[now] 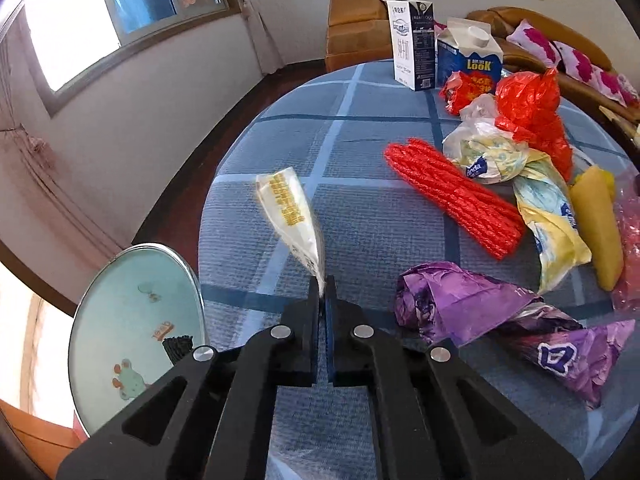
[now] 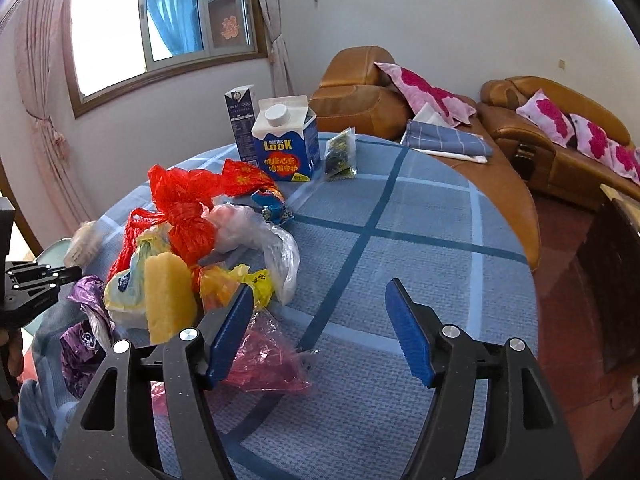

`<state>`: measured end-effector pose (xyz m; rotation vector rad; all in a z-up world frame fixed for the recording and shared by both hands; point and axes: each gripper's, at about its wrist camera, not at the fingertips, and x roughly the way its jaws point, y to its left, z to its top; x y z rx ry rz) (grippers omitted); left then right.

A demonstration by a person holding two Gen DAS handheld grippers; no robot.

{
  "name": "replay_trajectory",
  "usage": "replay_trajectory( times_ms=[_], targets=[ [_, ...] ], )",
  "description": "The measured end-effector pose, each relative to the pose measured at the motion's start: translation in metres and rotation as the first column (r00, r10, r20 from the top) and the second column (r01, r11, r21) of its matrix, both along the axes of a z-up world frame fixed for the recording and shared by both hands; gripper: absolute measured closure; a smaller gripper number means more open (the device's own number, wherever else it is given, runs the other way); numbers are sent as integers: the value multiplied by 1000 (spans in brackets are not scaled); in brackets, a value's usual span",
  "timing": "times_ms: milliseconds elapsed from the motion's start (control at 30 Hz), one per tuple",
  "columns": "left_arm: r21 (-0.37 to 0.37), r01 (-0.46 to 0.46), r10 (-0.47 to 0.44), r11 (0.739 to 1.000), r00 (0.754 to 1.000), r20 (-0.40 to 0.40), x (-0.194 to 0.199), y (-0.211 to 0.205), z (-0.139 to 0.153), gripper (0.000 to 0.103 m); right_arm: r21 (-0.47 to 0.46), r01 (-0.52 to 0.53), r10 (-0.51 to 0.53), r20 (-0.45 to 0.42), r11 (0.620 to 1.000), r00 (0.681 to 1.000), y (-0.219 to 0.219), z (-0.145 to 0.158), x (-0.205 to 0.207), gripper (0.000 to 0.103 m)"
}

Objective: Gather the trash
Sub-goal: 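Grasp the white paper wrapper with the left tool and lift it, then carry the white wrapper to the wastebasket with the left tool while the right tool grasps the pink plastic bag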

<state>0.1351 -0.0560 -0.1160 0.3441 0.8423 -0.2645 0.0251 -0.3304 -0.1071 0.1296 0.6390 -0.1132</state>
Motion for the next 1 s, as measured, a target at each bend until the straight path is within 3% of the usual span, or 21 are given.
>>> replay_trajectory(
  times_ms=[300,700,867,1000],
  targets=[
    [-28,55,-53,998,998,37,-36,19,26,101,18,32,-33,26,999,999,-7,6,-10,35],
    [14,69,-70,998,997,27,-72,48,27,101,26,-62,61,39,998,997,20,10,-16,37],
    [20,56,-56,998,998,-4,-77,62,18,101,-6,-126,126,-26,992,992,32,0,-4,38],
    [19,42,-42,999,999,-4,-81,73,19,101,13,-158,158,-82,987,984,31,-11,-3,45]
  ],
)
